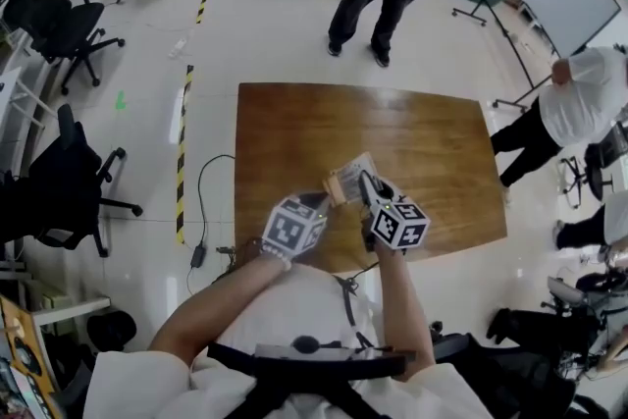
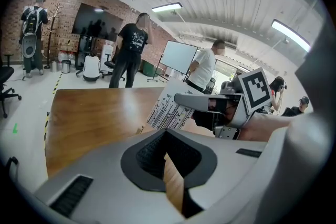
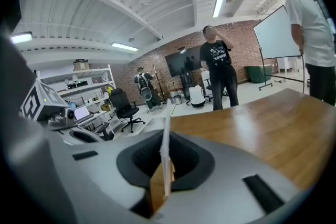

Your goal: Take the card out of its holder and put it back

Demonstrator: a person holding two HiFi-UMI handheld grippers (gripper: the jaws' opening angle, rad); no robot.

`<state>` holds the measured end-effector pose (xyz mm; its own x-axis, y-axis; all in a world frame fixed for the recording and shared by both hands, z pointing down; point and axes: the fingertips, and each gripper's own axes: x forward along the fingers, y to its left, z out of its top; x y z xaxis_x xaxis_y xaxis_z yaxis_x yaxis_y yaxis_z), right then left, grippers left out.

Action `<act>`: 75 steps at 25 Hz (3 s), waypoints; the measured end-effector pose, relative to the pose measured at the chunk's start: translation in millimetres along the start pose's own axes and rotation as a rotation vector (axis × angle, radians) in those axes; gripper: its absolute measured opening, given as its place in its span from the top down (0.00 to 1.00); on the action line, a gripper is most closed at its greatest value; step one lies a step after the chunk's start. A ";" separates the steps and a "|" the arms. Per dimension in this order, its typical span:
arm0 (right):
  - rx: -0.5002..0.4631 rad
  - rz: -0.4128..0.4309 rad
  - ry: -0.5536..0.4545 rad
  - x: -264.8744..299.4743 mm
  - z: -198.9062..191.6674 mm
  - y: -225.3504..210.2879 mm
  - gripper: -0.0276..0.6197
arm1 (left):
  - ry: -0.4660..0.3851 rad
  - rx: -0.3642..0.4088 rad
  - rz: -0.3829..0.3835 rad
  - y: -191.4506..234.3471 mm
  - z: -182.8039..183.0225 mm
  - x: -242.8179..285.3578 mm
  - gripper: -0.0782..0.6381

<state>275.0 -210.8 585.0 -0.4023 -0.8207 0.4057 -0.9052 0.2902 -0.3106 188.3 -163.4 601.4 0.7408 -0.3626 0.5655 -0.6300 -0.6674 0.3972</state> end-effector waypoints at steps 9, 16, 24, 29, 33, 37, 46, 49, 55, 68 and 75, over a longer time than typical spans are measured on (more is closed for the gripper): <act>0.003 0.017 0.010 8.4 -5.2 0.4 0.93 | 0.016 -0.011 0.012 6.3 -1.3 -1.7 0.90; -0.005 0.020 0.012 12.0 -8.1 -2.3 0.93 | 0.029 -0.011 0.006 3.3 -4.8 1.9 0.90; 0.000 0.021 0.022 13.7 -15.5 -1.5 0.93 | 0.042 -0.006 0.016 5.1 -9.7 3.9 0.90; -0.001 0.026 0.027 16.7 -16.5 -1.9 0.93 | 0.052 -0.009 0.015 4.8 -10.1 5.4 0.90; -0.006 0.028 0.028 16.8 -14.5 -1.2 0.93 | 0.057 -0.007 0.019 5.6 -9.7 4.8 0.90; -0.014 0.025 0.025 15.7 -14.3 -1.5 0.93 | 0.052 -0.010 0.015 6.0 -9.4 6.1 0.90; -0.020 0.011 0.029 17.6 -15.4 -1.3 0.93 | 0.079 -0.009 0.078 15.6 -15.4 7.5 0.90; -0.024 0.005 0.040 19.3 -18.2 0.0 0.92 | 0.071 0.000 0.111 21.5 -13.9 5.7 0.90; -0.031 -0.006 0.055 22.6 -28.6 1.8 0.92 | 0.023 0.051 0.141 22.5 -2.8 -0.5 0.90; -0.031 -0.017 0.114 38.5 -55.6 -3.7 0.92 | 0.020 0.034 0.148 25.4 -4.0 -3.9 0.90; -0.036 -0.023 0.145 44.5 -67.8 -5.1 0.92 | 0.022 0.025 0.142 25.4 -6.2 -3.0 0.90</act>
<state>252.4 -215.3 662.9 -0.3949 -0.7482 0.5332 -0.9176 0.2917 -0.2702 168.6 -175.2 614.3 0.6389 -0.4405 0.6307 -0.7221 -0.6260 0.2943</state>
